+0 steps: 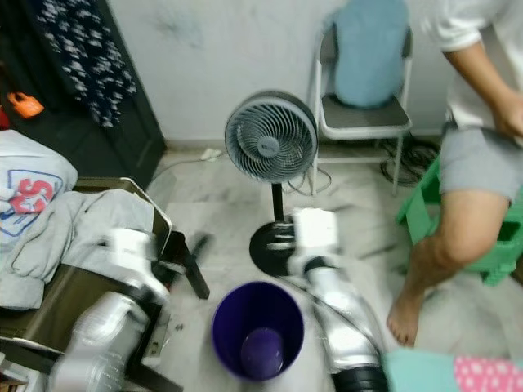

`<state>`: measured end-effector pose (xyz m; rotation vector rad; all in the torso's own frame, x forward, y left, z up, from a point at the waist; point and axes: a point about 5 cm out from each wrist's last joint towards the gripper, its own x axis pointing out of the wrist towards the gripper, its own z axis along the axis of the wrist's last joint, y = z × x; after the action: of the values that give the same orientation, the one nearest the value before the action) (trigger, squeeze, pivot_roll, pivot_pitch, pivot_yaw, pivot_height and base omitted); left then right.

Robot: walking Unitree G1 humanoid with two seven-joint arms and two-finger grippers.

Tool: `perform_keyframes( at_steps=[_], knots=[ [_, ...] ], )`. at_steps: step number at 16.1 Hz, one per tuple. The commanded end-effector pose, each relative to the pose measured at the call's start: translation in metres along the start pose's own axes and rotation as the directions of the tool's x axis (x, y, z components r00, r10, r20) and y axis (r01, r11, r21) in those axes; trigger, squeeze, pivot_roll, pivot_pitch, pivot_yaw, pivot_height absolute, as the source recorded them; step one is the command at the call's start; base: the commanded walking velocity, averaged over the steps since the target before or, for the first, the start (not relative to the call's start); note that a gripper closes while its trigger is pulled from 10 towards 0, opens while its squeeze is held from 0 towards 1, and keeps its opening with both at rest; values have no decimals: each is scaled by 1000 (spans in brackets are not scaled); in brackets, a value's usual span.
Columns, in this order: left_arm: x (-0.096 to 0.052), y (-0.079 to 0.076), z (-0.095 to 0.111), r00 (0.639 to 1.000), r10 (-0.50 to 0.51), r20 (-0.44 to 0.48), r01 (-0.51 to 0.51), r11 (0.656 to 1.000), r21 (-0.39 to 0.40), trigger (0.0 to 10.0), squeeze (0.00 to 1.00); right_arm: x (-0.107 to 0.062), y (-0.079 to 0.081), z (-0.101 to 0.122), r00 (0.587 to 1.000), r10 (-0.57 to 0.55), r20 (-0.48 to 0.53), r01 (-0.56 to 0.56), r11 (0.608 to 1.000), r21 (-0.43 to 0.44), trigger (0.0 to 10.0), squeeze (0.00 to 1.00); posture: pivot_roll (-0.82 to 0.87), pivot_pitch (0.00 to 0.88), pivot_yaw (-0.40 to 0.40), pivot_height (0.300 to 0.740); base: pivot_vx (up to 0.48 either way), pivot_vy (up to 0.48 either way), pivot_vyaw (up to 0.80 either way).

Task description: Clean up the room

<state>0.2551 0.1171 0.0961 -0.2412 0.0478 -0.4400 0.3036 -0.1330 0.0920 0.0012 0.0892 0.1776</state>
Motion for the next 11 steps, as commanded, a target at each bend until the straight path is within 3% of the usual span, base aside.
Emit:
perform_keyframes(
  at_steps=[1,8,10,11],
  knots=[
    [-4,13,4,999,43,-1,-43,999,31,10000,0,4,17,5,999,50,17,-50,999,12,10000,0,-61,81,72,740,349,0,0],
    [-5,19,2,996,85,-15,-85,996,33,10000,0,8,23,3,998,61,11,-61,998,21,10000,0,-46,83,68,740,39,0,0],
    [-9,27,3,994,107,-21,-105,993,50,10000,0,12,27,4,997,71,17,-71,997,8,10000,0,-37,85,66,740,0,0,0],
    [-12,32,4,993,120,-23,-118,991,63,10000,0,15,29,4,997,78,14,-78,997,-1,10000,0,-29,87,64,740,0,0,800]
  ],
)
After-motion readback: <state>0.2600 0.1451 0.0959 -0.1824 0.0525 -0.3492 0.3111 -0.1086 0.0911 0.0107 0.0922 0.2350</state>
